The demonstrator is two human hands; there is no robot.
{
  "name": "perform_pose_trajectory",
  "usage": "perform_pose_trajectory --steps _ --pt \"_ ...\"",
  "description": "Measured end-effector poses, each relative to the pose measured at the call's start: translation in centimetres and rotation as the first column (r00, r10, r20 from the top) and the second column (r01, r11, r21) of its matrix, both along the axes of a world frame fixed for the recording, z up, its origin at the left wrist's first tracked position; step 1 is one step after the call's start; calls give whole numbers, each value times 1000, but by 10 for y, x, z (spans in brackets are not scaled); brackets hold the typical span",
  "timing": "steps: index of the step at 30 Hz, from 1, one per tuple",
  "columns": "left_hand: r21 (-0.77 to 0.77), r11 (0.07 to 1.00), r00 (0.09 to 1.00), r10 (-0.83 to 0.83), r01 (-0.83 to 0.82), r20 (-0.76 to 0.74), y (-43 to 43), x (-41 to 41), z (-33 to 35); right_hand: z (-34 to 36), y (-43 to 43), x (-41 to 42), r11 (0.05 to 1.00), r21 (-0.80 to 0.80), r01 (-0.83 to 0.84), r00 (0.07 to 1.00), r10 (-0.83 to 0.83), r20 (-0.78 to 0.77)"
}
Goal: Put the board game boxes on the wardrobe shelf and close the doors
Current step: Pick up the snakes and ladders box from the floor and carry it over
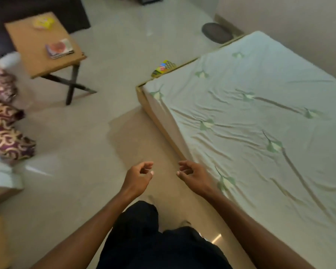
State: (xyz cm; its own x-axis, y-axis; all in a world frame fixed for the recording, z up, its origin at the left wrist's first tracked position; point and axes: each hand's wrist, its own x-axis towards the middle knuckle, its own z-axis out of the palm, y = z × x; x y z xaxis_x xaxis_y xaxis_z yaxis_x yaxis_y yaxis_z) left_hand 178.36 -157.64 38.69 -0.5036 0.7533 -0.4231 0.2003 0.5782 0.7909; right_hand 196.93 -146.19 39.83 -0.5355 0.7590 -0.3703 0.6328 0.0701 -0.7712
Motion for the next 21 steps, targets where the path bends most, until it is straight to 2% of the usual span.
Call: perform_pose_trajectory --steps 3,8,21 --pt "8 992 992 127 -127 7 21 -55 -8 -10 41 -68 996 -3 -94 996 94 -1" --pt "37 977 977 212 -212 8 63 -170 -14 -27 103 -191 980 4 -198 980 198 -6" --pt "59 958 958 283 -281 -41 199 -468 7 -20 253 -488 975 -14 -221 972 220 -83"
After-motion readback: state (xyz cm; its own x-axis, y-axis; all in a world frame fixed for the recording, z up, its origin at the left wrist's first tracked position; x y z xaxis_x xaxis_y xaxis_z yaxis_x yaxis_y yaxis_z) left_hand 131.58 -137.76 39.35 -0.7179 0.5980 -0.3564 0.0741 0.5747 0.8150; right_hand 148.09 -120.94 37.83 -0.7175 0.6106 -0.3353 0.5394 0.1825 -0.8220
